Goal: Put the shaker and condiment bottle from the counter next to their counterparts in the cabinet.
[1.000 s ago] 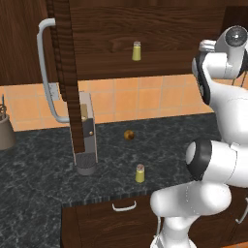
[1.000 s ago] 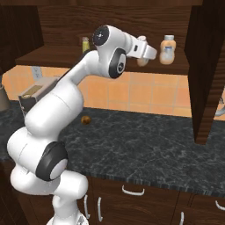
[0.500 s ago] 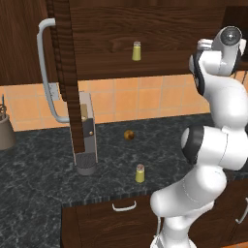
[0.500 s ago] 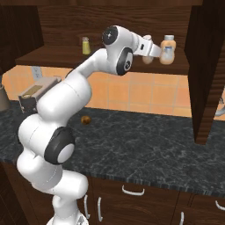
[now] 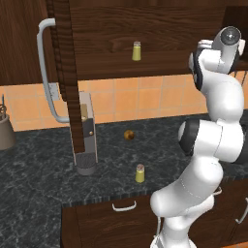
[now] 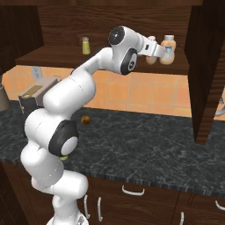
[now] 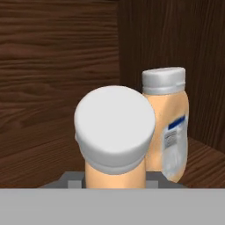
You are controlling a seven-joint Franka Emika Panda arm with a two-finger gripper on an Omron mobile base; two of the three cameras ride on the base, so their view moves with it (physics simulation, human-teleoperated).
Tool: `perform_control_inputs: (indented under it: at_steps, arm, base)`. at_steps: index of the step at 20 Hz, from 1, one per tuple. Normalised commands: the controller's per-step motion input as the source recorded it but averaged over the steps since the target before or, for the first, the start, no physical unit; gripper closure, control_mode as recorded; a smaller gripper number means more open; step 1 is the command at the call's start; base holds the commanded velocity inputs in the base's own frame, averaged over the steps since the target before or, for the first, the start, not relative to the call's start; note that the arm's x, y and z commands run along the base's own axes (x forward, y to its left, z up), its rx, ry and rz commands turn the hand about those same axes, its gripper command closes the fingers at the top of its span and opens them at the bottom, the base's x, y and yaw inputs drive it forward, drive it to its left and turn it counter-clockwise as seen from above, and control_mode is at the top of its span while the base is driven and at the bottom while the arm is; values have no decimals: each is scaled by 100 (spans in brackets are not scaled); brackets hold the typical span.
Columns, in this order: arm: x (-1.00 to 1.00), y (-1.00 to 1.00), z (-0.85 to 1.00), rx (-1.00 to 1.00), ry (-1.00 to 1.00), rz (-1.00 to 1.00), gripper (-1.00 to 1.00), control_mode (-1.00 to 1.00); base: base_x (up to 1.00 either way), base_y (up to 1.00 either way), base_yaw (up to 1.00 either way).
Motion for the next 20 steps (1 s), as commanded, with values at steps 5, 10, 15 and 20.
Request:
perform_control_inputs:
  at_steps: [5,10,15,20]
  arm:
    - [0,16,-33,-6,0,3,-100,-100]
    - [2,0,-17,0,0,1,-100,-100]
    - [-5,1,-3,-2,0,3,-100,-100]
    - [-43,16,0,-9,-10,7,-100,-100]
  base:
    - [0,0,0]
    - [0,0,0]
    - [0,0,0]
    - [0,0,0]
